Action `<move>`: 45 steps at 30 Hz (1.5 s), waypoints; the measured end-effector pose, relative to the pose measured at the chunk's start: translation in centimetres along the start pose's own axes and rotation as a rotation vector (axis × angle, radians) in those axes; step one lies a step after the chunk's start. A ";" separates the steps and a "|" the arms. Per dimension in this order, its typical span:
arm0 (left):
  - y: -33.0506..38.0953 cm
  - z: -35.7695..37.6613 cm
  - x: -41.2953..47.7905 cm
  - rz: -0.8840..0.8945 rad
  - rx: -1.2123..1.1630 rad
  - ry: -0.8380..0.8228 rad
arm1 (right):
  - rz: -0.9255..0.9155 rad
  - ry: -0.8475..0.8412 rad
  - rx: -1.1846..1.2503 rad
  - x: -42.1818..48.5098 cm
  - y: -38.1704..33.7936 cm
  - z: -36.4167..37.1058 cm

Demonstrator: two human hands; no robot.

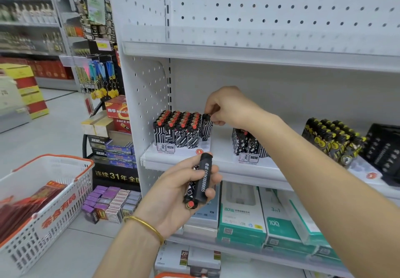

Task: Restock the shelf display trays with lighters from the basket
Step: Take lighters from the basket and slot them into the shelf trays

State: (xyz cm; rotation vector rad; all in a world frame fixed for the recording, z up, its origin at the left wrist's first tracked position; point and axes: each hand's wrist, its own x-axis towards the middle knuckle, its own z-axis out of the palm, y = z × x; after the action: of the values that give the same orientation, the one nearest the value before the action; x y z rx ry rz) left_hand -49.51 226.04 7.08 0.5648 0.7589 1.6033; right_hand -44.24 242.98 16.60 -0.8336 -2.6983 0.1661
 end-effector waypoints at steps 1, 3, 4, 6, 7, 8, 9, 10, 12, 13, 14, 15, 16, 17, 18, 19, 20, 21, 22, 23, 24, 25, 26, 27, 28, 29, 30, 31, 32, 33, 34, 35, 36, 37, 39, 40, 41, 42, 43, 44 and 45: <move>0.0 0.0 0.0 0.001 -0.007 0.001 | -0.013 0.015 -0.043 0.1 -0.1 0.1; 0.0 0.2 0.0 0.004 -0.012 -0.003 | -0.031 0.046 -0.099 0.2 -0.2 0.7; 0.1 0.2 0.0 0.002 -0.010 -0.006 | -0.041 0.064 -0.119 0.2 -0.2 1.0; 0.1 0.3 -0.1 -0.005 -0.011 -0.011 | -0.050 0.074 -0.146 0.3 -0.1 1.7; 0.1 0.3 -0.2 -0.007 -0.015 -0.013 | -0.046 0.068 -0.153 0.2 0.0 1.8; 0.1 0.3 -0.3 -0.006 -0.018 -0.016 | -0.039 0.066 -0.153 0.0 0.1 1.8; 0.1 0.3 -0.4 -0.001 -0.020 -0.021 | -0.030 0.082 -0.138 -0.3 0.1 1.6; 0.2 0.4 -0.5 0.005 -0.016 -0.028 | -0.020 0.123 -0.102 -0.9 -0.1 1.3; 0.2 0.4 -0.7 0.026 0.006 -0.043 | -0.034 0.221 0.018 -2.7 -0.8 0.2; 0.2 0.5 -0.7 0.038 0.020 -0.048 | -0.059 0.229 0.094 -3.8 -1.3 -0.4; 0.3 0.5 -0.7 0.052 0.033 -0.050 | -0.083 0.191 0.162 -5.0 -1.9 -0.9; 0.3 0.6 -0.7 0.066 0.043 -0.049 | -0.090 0.115 0.203 -6.1 -2.4 -1.3; 0.2 0.6 -0.6 0.082 0.053 -0.045 | -0.079 0.028 0.203 -6.9 -2.8 -1.5; 0.2 0.7 -0.6 0.098 0.063 -0.036 | -0.064 -0.045 0.171 -7.4 -3.0 -1.5; 0.1 0.8 -0.6 0.113 0.075 -0.030 | -0.055 -0.087 0.133 -7.7 -3.0 -1.4; 0.1 0.9 -0.6 0.126 0.093 -0.027 | -0.052 -0.100 0.102 -7.8 -3.0 -1.2; 0.0 1.1 -0.7 0.136 0.113 -0.029 | -0.056 -0.098 0.081 -7.9 -3.0 -1.1; 0.0 1.2 -0.7 0.143 0.128 -0.032 | -0.061 -0.097 0.079 -8.0 -3.1 -1.1; -0.1 1.2 -0.7 0.148 0.135 -0.034 | -0.064 -0.099 0.099 -8.0 -3.0 -1.2; -0.1 1.3 -0.8 0.149 0.135 -0.032 | -0.062 -0.102 0.145 -8.2 -3.1 -1.4; -0.2 1.3 -0.8 0.148 0.129 -0.029 | -0.060 -0.101 0.207 -8.3 -3.0 -1.6; -0.1 1.2 -0.9 0.142 0.124 -0.028 | -0.063 -0.093 0.271 -8.5 -2.9 -1.8; -0.1 1.2 -1.0 0.131 0.124 -0.033 | -0.067 -0.078 0.335 -8.8 -2.7 -2.0; -0.2 1.2 -1.1 0.117 0.133 -0.043 | -0.066 -0.062 0.411 -9.2 -2.5 -2.3; -0.3 1.4 -1.2 0.104 0.151 -0.051 | -0.062 -0.049 0.506 -9.8 -2.1 -2.6; -0.4 1.6 -1.2 0.095 0.173 -0.052 | -0.054 -0.041 0.605 -10.6 -1.5 -2.9; -0.7 2.0 -1.1 0.091 0.193 -0.050 | -0.043 -0.037 0.693 -11.5 -0.7 -3.1; -1.0 2.5 -1.0 0.093 0.208 -0.049 | -0.032 -0.047 0.763 -12.5 0.2 -3.3; -1.5 3.2 -0.9 0.091 0.218 -0.055 | -0.027 -0.064 0.802 -13.6 1.2 -3.5; -2.1 3.9 -0.7 0.082 0.221 -0.068 | -0.026 -0.077 0.827 -14.8 2.2 -3.7; -2.8 4.7 -0.5 0.065 0.218 -0.086 | -0.025 -0.074 0.860 -16.0 3.3 -4.0; -3.6 5.5 -0.3 0.041 0.213 -0.108 | -0.015 -0.054 0.900 -17.2 4.4 -4.3; -4.4 6.4 0.0 0.009 0.204 -0.132 | 0.006 -0.024 0.933 -18.4 5.4 -4.6; -5.4 7.4 0.3 -0.027 0.194 -0.160 | 0.037 0.014 0.952 -19.7 6.4 -4.9; -7.6 9.8 1.0 -0.095 0.179 -0.205 | 0.111 0.117 0.973 -22.3 8.4 -5.3; -8.7 11.1 1.5 -0.123 0.181 -0.216 | 0.157 0.185 0.984 -23.7 9.6 -5.6; -9.9 12.3 2.0 -0.148 0.186 -0.221 | 0.212 0.266 0.992 -25.0 10.7 -6.0; -11.0 13.5 2.4 -0.170 0.188 -0.224 | 0.281 0.363 0.980 -26.3 12.1 -6.5; -12.1 14.7 2.9 -0.190 0.188 -0.224 | 0.354 0.471 0.940 -27.6 13.4 -7.2; -13.1 15.7 3.4 -0.214 0.184 -0.222 | 0.425 0.586 0.865 -28.8 14.6 -8.0; -14.1 16.6 3.8 -0.239 0.178 -0.219 | 0.485 0.687 0.763 -29.8 15.9 -8.9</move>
State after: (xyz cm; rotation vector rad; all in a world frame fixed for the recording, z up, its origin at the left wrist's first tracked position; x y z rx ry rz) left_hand -28.69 233.49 7.50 0.7364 0.7766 1.2387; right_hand -9.58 239.33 14.08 -1.0138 -1.5658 0.7886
